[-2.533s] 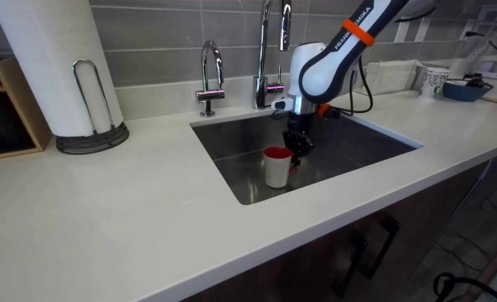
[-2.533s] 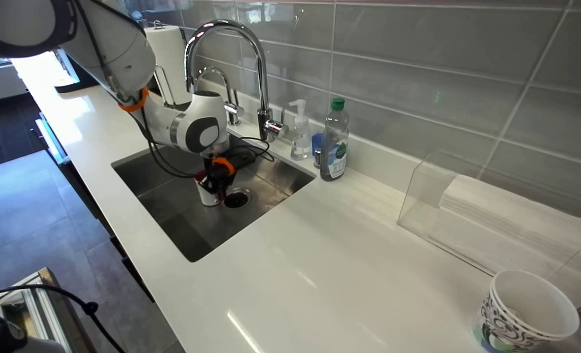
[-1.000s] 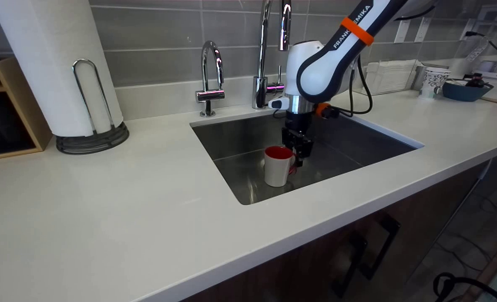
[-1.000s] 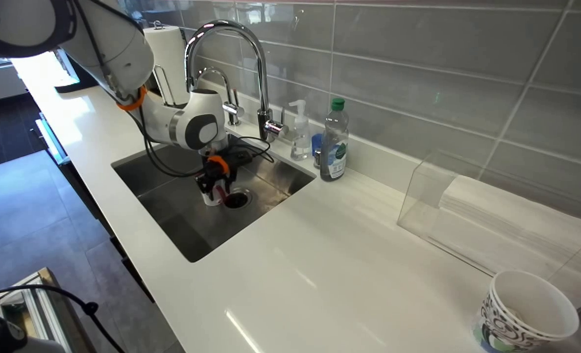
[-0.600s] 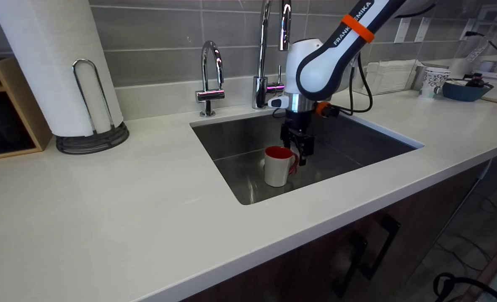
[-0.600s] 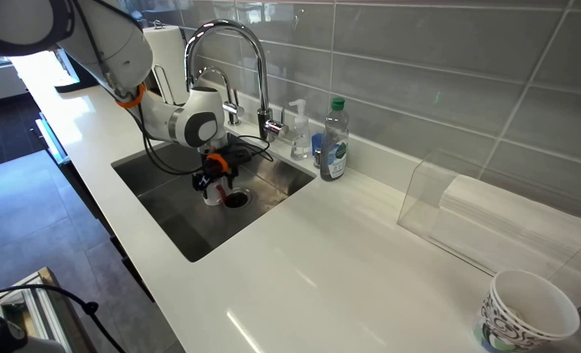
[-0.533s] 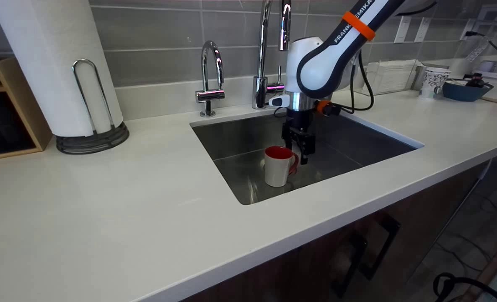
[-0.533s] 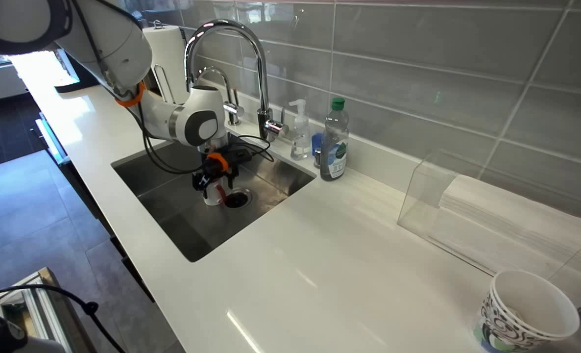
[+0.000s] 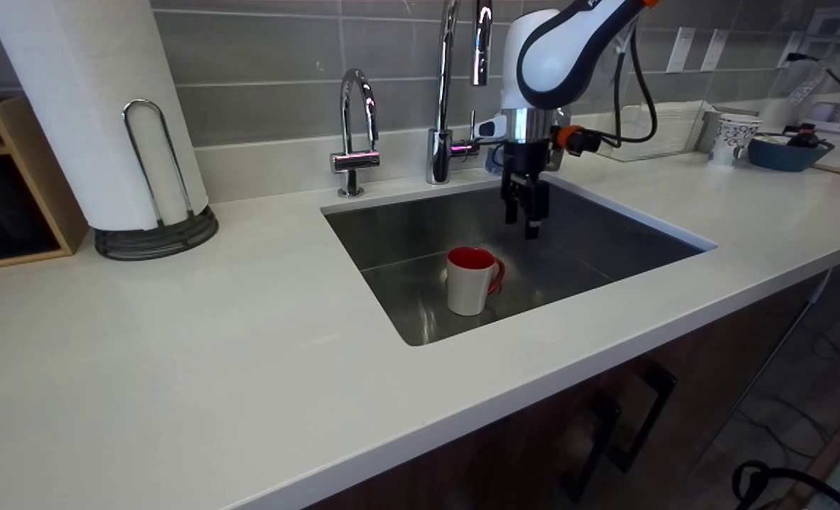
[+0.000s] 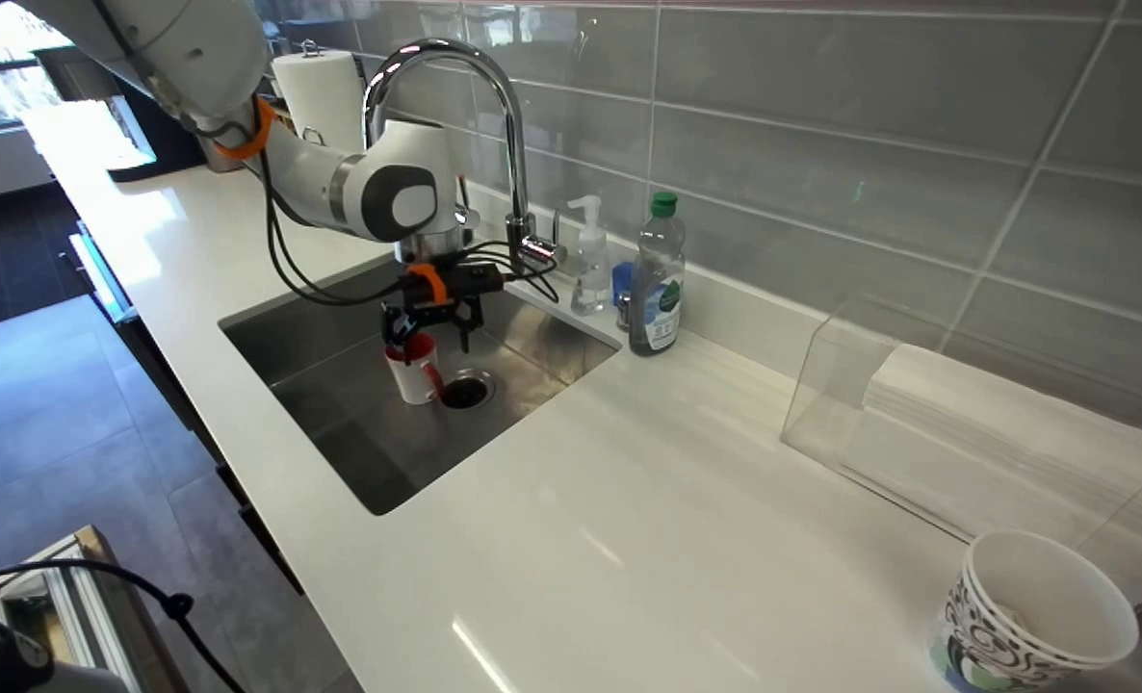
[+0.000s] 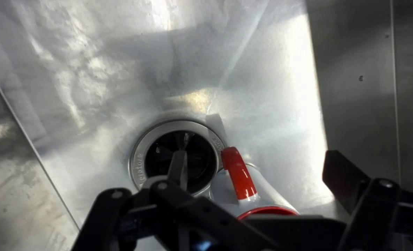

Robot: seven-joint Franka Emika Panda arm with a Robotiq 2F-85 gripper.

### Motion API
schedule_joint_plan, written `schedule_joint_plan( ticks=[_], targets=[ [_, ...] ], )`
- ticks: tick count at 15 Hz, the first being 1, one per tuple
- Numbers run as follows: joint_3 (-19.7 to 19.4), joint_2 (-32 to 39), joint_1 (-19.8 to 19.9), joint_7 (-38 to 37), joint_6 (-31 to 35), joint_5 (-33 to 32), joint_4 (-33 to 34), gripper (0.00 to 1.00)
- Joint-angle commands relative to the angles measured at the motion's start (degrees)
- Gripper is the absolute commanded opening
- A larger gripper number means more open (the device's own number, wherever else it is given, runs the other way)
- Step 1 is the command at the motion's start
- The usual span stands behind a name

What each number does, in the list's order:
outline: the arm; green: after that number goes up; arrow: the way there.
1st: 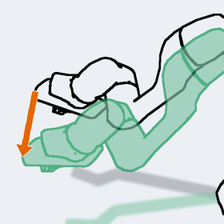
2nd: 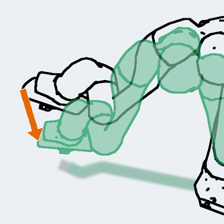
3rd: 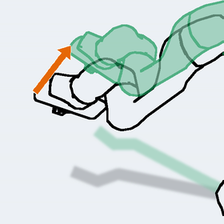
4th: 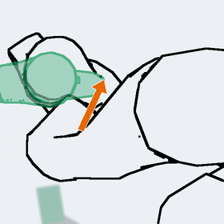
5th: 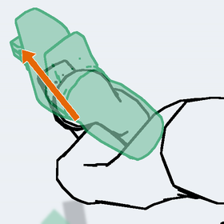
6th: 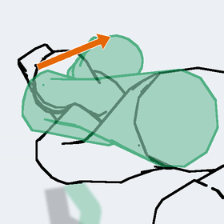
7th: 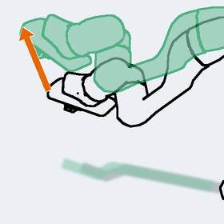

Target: Put the cup in the sink

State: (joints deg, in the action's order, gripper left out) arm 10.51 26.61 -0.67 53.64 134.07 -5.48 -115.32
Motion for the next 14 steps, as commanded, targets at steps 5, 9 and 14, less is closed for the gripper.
schedule_joint_plan(
  ticks=[5, 9, 14],
  targets=[
    [-1.19, -12.55, 0.69, -8.80, -4.93, 6.14, -5.42, 1.00],
    [-1.14, -18.18, -0.26, -12.39, -2.76, 8.60, -8.06, 1.00],
    [-1.53, -25.17, -1.22, -15.42, -2.97, 11.03, -10.68, 1.00]
  ],
)
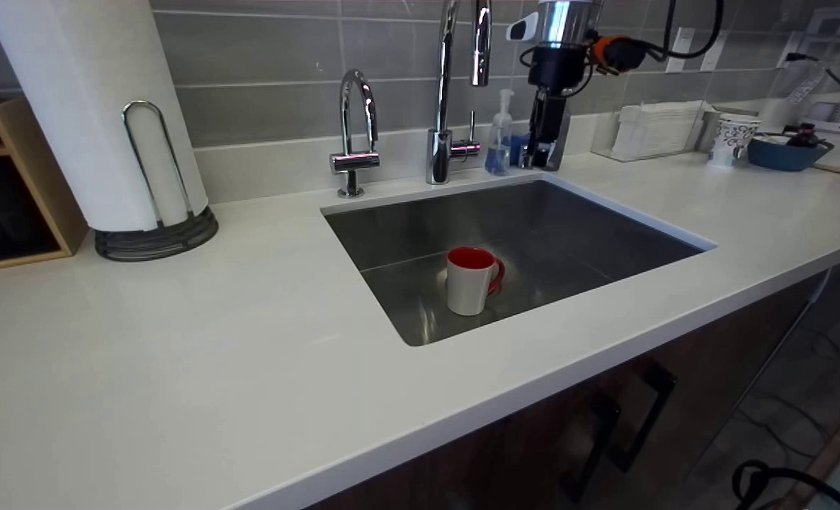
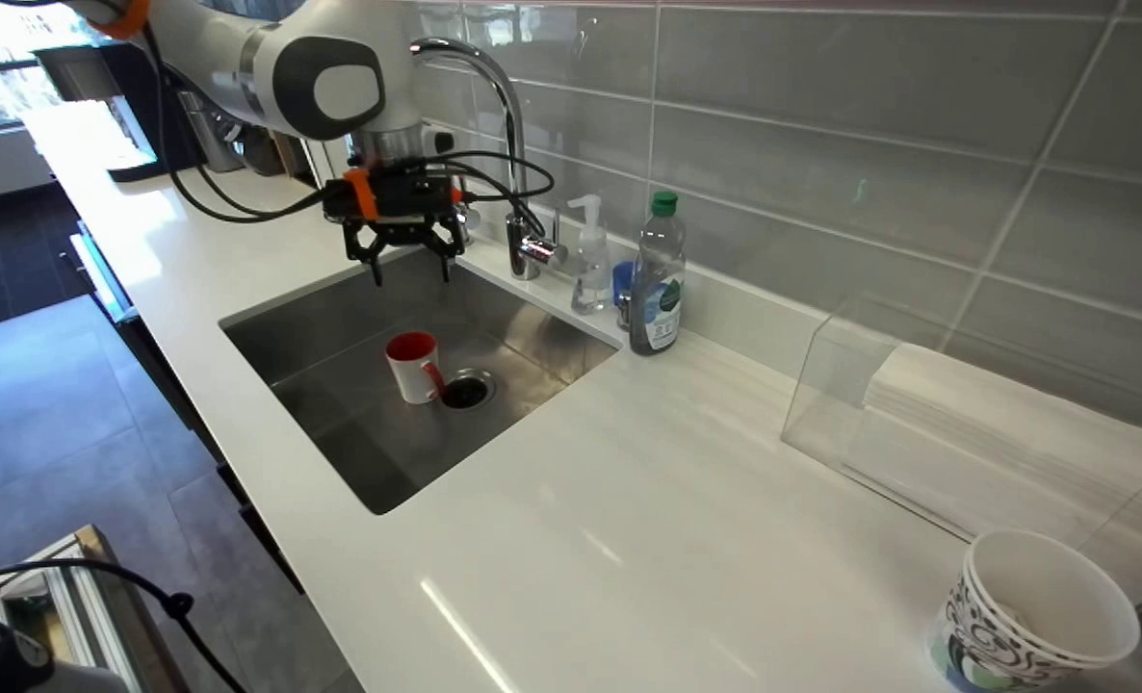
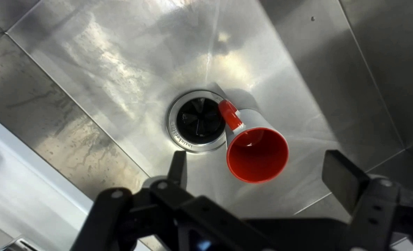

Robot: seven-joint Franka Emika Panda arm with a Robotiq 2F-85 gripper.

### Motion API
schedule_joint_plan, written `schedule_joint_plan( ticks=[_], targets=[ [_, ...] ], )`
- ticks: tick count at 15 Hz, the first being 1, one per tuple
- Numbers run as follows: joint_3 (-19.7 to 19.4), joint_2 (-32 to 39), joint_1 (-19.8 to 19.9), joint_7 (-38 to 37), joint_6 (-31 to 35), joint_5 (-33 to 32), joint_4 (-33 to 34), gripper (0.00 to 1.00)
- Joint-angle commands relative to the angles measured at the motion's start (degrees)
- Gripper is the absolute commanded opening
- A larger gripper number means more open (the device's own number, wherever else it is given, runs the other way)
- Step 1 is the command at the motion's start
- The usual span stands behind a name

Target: Put the cup in the sink

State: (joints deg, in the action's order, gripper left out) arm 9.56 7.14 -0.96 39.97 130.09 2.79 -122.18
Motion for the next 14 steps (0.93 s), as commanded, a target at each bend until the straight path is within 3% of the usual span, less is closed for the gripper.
schedule_joint_plan(
  ticks=[1, 7, 8, 14],
  targets=[
    [-0.68, -7.09, -1.17, -1.91, 1.13, 3.55, -4.25, 1.00],
    [-2.46, -13.57, -2.54, -2.21, 0.50, 9.59, -3.48, 1.00],
    [-2.52, -10.41, -2.77, -2.84, 0.09, 6.21, -2.03, 1.00],
    [-2.91, -10.42, -3.07, -2.81, -0.06, 6.39, -2.06, 1.00]
  ],
)
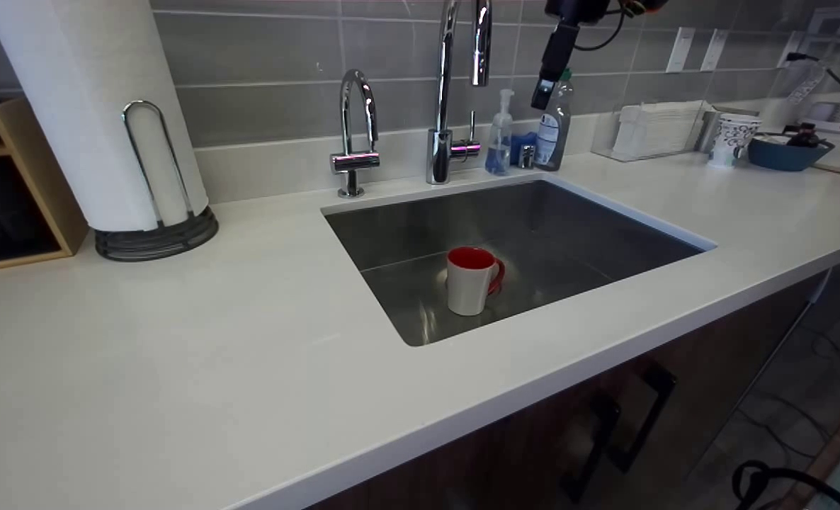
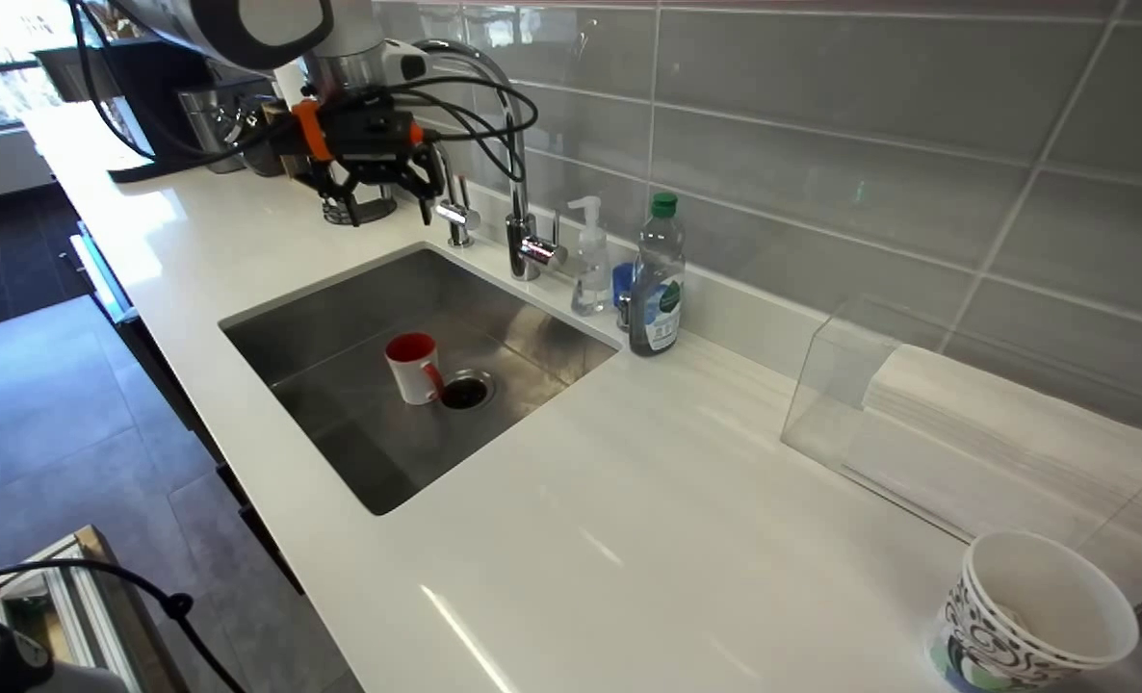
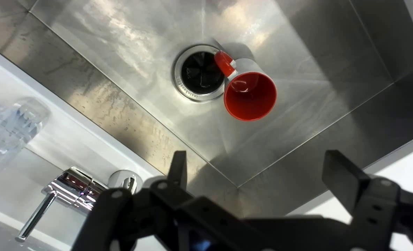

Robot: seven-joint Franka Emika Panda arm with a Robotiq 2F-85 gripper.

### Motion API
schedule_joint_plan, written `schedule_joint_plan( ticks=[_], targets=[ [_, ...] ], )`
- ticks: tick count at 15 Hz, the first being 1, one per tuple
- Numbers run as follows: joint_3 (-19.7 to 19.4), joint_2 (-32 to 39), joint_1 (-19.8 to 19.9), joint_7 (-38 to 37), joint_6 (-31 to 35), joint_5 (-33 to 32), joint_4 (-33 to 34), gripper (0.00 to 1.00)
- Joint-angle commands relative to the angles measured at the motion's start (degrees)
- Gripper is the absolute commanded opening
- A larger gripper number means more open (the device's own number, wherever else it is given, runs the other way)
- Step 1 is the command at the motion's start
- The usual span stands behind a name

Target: Put the cup in the sink

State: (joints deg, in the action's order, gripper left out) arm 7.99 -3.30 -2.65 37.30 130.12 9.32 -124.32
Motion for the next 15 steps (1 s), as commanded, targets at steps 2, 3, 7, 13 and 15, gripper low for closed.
schedule_joint_plan(
  ticks=[2, 3, 7, 13, 15],
  targets=[
    [-1.14, 1.24, -1.54, -4.37, -5.05, 0.88, 3.23, 1.00],
    [-0.91, 0.97, -1.79, -6.92, -7.76, 1.14, 4.48, 1.00],
    [0.15, -0.59, -3.00, -23.27, -16.95, -2.50, 8.70, 1.00],
    [1.63, 0.52, -4.46, -46.10, -19.81, -5.49, 14.47, 1.00],
    [2.14, 0.70, -4.61, -53.47, -19.33, -8.19, 15.30, 1.00]
  ],
)
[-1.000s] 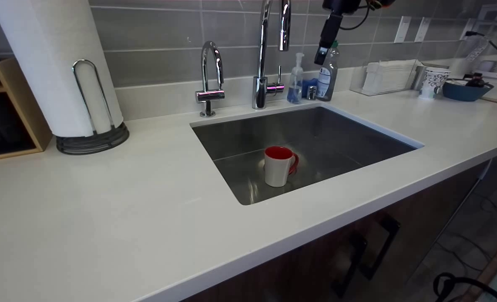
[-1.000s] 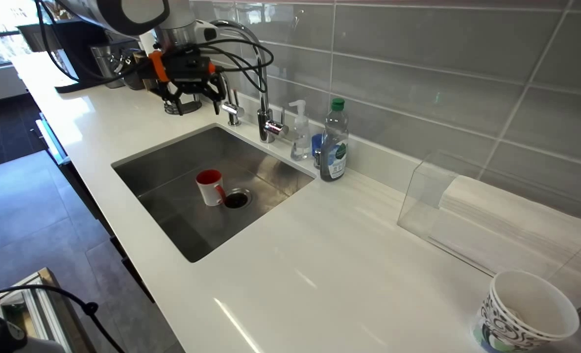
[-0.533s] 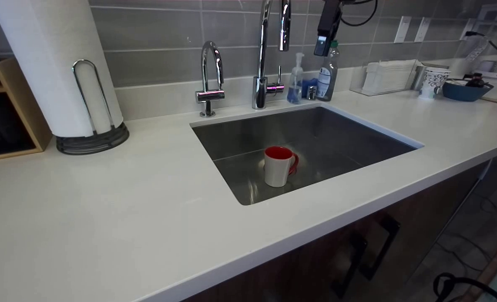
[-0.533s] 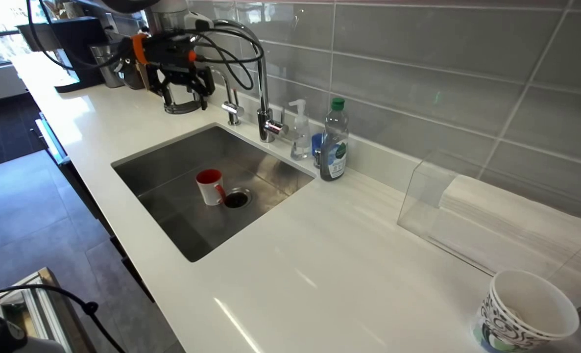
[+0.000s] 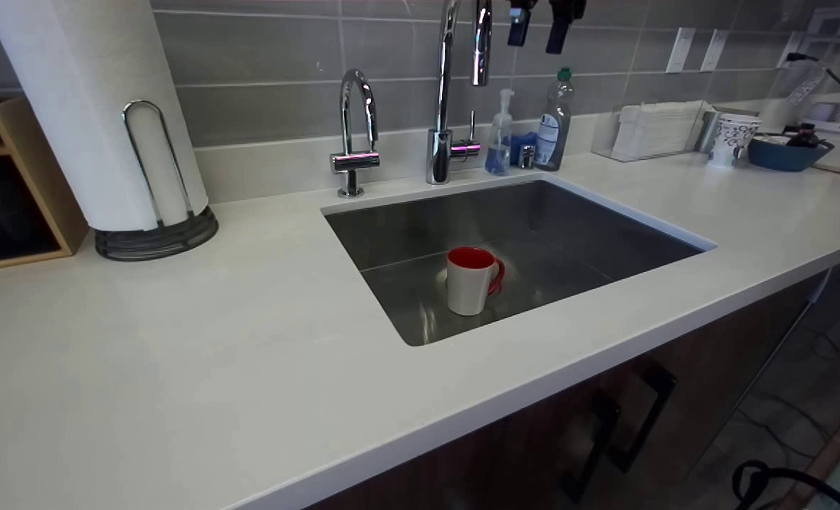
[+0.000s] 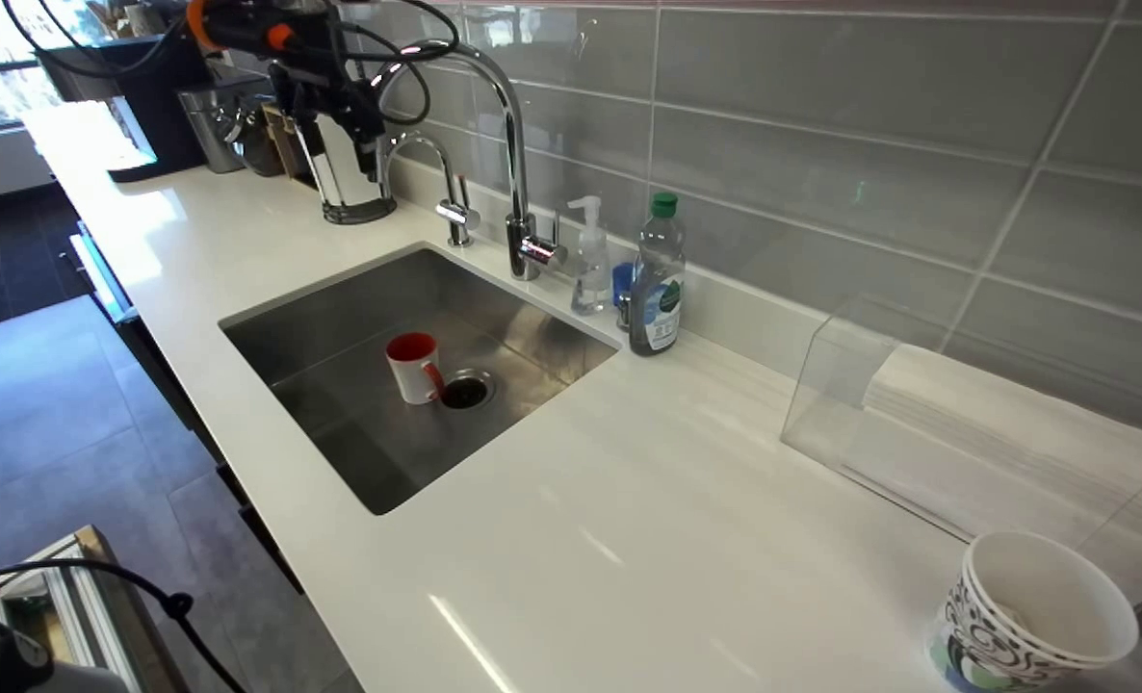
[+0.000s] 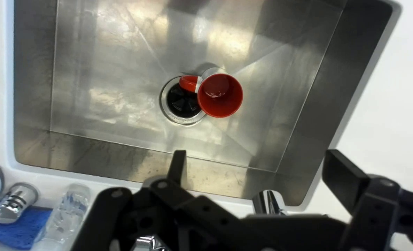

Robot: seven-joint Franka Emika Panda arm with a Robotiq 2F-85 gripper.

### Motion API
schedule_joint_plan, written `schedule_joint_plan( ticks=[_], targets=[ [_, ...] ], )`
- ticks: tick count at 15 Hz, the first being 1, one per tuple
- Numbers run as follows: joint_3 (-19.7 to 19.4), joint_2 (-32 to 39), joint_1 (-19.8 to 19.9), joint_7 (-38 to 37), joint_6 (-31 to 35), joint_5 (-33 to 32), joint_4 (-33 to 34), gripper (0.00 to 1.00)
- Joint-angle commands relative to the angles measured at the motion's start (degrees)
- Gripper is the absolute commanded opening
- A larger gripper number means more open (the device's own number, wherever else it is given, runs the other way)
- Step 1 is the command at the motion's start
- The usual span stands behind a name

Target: Put the cup in the sink

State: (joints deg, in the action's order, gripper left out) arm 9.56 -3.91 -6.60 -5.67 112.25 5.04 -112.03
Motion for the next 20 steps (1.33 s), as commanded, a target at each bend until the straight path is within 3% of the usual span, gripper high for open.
schedule_joint_plan(
  ticks=[1, 4, 7, 13, 20],
  targets=[
    [0.85, 1.46, -0.78, -14.20, -1.12, -5.56, 3.40, 1.00],
    [1.85, 2.00, -1.20, -24.77, 0.17, -10.93, 4.35, 1.00],
    [2.42, 3.08, -1.63, -29.51, -0.01, -13.78, 5.62, 1.00],
    [2.43, 5.71, -2.95, -30.77, 4.47, -16.01, 6.98, 1.00],
    [1.70, 8.45, -3.84, -32.47, 4.42, -19.73, 8.45, 1.00]
  ],
)
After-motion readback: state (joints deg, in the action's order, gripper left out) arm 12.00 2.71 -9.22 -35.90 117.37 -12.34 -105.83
